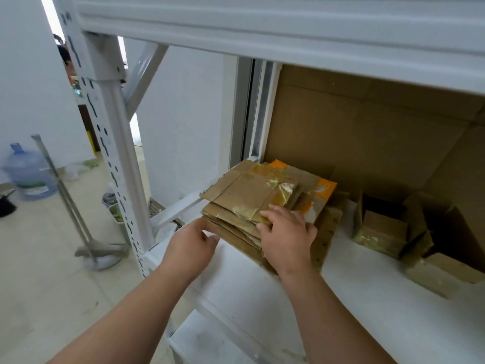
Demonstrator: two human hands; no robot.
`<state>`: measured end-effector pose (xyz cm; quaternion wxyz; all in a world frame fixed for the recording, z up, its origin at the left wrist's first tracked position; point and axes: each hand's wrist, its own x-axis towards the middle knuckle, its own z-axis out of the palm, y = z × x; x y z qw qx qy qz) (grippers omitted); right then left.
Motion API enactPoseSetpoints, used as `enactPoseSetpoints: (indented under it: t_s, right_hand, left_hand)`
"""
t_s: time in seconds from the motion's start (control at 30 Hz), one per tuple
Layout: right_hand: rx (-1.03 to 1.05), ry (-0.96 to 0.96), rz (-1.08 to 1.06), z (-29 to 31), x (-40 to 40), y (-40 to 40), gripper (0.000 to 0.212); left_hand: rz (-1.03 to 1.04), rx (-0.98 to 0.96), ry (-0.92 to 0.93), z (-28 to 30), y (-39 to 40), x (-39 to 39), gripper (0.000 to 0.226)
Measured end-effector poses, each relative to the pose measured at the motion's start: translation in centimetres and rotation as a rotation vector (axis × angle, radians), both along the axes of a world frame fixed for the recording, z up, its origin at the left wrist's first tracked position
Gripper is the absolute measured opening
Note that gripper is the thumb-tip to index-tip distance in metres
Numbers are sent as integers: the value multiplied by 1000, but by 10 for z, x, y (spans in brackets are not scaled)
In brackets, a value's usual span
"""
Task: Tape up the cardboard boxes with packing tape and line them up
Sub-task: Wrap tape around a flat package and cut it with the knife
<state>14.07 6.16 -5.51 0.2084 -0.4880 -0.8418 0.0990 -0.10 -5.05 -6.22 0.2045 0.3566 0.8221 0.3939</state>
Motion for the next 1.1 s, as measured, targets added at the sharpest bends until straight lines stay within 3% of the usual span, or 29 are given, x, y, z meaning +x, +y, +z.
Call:
enactPoseSetpoints:
  t_s: [0.1,0.13,0.23,0.27,0.4,0.53,0.6,0.7,0.77,0.87,0.97,1.1]
  right_hand:
    - [49,61,21,-1,2,5,34]
    - [58,108,36,-1,3,7,33]
    - [67,276,79,1,7,7,33]
    - [82,304,78,2,10,6,33]
    - [120,412,60,-2,22,-4,29]
    - [118,542,62,-7,31,-17,28]
    - [88,571,58,-7,37,-26,30]
    - [46,615,14,-7,46,-37,31]
    - [9,669,-33,-6,50,-42,30]
    - [-45,757,-74,-1,53,-49,28]
    - [-23,816,-80,7,58,-55,26]
    - [39,850,-114,16,76,-61,27]
  left_hand:
    - [-119,-27,6,-3,5,5,53]
    - [-114,-12,4,-4,7,7,52]
    - [35,92,44,0,10,11,18]
    - [42,124,68,0,10,12,20]
    - [-94,162,180,3,11,20,73]
    - [-14,290,139,4,8,27,30]
    - [-13,317,175,2,2,33,33]
    - [-160,361,322,3,-6,42,57]
    - [-333,248,387,5,-8,49,55]
    - [-571,-102,556,-2,-6,55,63]
    - [-605,-326,582,-11,-1,52,72]
    - [-622,-445,625,-16,6,48,72]
